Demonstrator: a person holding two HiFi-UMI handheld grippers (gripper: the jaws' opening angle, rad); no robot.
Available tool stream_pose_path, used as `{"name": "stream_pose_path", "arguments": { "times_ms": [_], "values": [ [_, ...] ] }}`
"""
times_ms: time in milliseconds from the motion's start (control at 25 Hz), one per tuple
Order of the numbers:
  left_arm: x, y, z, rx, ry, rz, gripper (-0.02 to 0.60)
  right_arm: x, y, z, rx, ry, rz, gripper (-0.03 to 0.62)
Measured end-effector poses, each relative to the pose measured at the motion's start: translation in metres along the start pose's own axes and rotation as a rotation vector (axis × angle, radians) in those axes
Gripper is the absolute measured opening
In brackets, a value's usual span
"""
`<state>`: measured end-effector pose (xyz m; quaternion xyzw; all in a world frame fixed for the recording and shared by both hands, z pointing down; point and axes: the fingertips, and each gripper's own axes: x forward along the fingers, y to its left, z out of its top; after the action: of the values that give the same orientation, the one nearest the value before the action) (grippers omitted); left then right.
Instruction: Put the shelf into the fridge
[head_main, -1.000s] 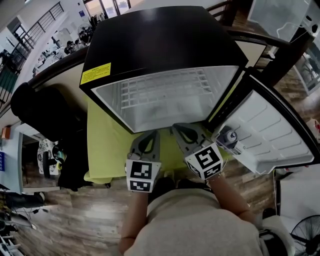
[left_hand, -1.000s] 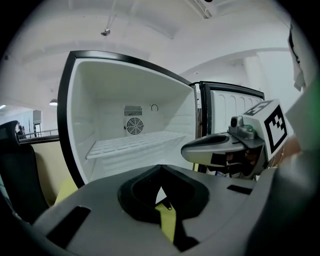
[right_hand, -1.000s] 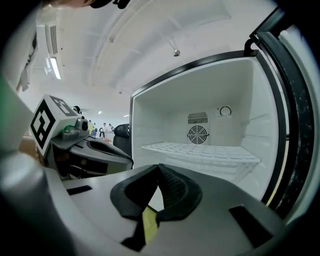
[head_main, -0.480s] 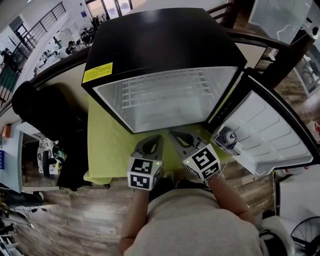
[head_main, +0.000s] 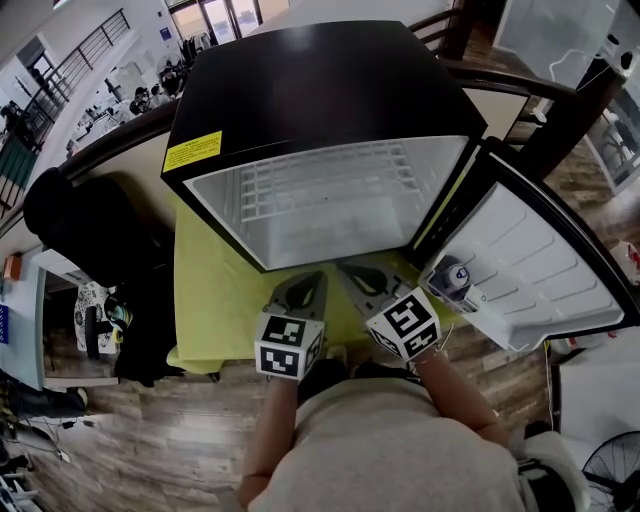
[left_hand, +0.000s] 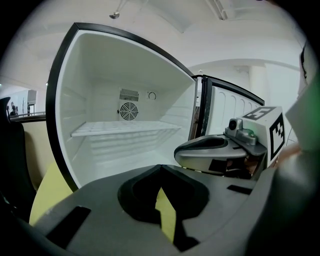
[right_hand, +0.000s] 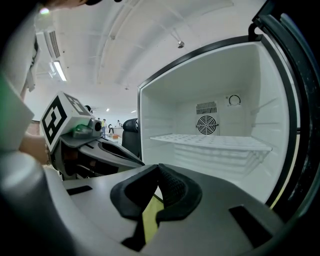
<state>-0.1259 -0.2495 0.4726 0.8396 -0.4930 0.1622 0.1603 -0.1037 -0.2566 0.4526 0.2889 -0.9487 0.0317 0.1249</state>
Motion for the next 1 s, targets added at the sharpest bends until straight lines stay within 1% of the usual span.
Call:
{"name": "stream_pose_path", "arguments": {
  "times_ms": [160,440,680,880,1000],
  "values": [
    [0.0006,0.0001,0.0,-0.019,-0.007,-0.012,0.015,-0.0019,-0.0009,0.0028,0.008,-0.012,0.005,0.009],
    [0.0022,-0.001,0.0032,-0.001,-0.015,-0.012,0.015,-0.0013,-0.0023,0.0066,0.007,-0.03,0.001,0.009],
    [0.0032,-0.004,0.006,-0.006,-0.02,-0.014,0.015,0.0001,-0.0011,0.0061,-0.002,-0.019,0.002,0.009],
    [0.0046,-0.0053,0.0003,0.016,0.0,-0.017,0.015,0.0002,-0.0018,0.005,-0.009,-0.017,-0.01,0.009],
    [0.0053,-0.0066,-0.0017,0.005,0.005,-0.029,0.015,0.0007,0.0,0.0026,-0.02,-0.006,-0.007,0.009]
  ]
}}
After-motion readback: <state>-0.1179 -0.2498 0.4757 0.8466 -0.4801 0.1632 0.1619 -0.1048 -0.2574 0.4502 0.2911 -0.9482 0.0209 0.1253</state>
